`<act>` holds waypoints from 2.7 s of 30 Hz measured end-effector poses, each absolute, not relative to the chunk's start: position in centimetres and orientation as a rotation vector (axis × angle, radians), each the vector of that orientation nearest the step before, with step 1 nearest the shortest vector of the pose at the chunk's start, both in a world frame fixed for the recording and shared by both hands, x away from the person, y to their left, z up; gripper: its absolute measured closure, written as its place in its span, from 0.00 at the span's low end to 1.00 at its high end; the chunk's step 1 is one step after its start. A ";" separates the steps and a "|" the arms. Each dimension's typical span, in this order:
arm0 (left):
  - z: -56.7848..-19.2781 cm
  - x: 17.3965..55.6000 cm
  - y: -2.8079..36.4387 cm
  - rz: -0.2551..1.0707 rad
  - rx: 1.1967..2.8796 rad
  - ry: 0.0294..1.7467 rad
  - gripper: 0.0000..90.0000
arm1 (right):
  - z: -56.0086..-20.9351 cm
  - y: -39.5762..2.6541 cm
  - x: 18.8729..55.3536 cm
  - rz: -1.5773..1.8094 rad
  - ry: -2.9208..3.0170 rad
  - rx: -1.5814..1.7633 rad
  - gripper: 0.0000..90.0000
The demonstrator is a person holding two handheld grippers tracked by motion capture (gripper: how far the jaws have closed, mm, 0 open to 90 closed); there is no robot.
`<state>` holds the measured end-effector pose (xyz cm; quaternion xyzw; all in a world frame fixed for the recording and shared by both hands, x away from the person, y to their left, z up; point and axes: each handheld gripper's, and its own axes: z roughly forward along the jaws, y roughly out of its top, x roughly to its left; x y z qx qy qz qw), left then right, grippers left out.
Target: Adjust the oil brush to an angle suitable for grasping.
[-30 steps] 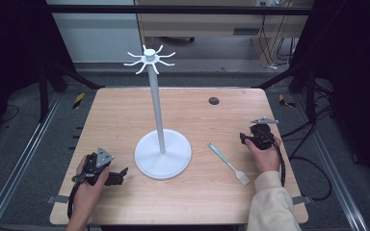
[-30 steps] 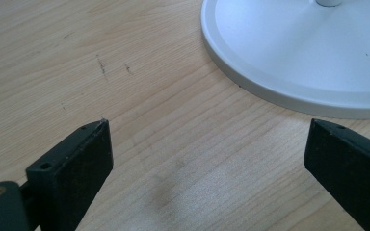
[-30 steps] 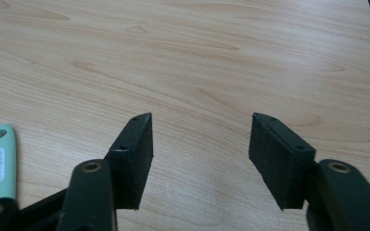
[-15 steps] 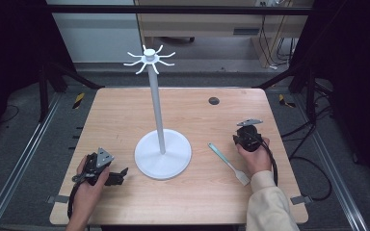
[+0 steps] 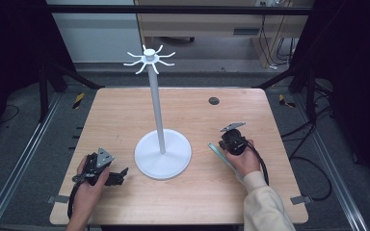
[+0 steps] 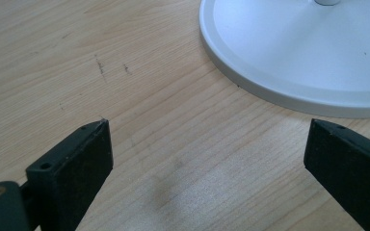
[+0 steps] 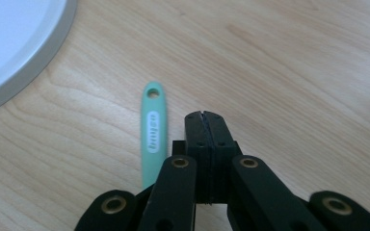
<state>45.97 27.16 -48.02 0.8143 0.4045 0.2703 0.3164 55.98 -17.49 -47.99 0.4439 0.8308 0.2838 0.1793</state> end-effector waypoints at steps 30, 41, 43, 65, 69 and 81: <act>-48.1 46.0 27.1 0.709 2.151 1.062 0.03 | -48.2 -15.2 54.7 0.867 2.575 1.104 1.00; -48.0 46.0 27.2 0.710 2.144 1.068 0.03 | -47.6 -15.1 54.3 0.869 2.582 1.080 1.00; -48.0 46.0 27.3 0.710 2.142 1.070 0.03 | -47.1 -15.2 54.1 0.856 2.572 1.052 1.00; -48.0 45.8 27.6 0.711 2.127 1.087 0.03 | -44.6 -17.4 52.3 0.766 2.587 0.978 0.98; -47.9 45.7 27.6 0.713 2.124 1.084 0.03 | -44.5 -18.0 52.2 0.741 2.603 0.976 0.98; -47.9 45.8 27.8 0.731 2.123 1.101 0.03 | -44.5 -17.6 52.5 0.683 2.664 0.966 0.92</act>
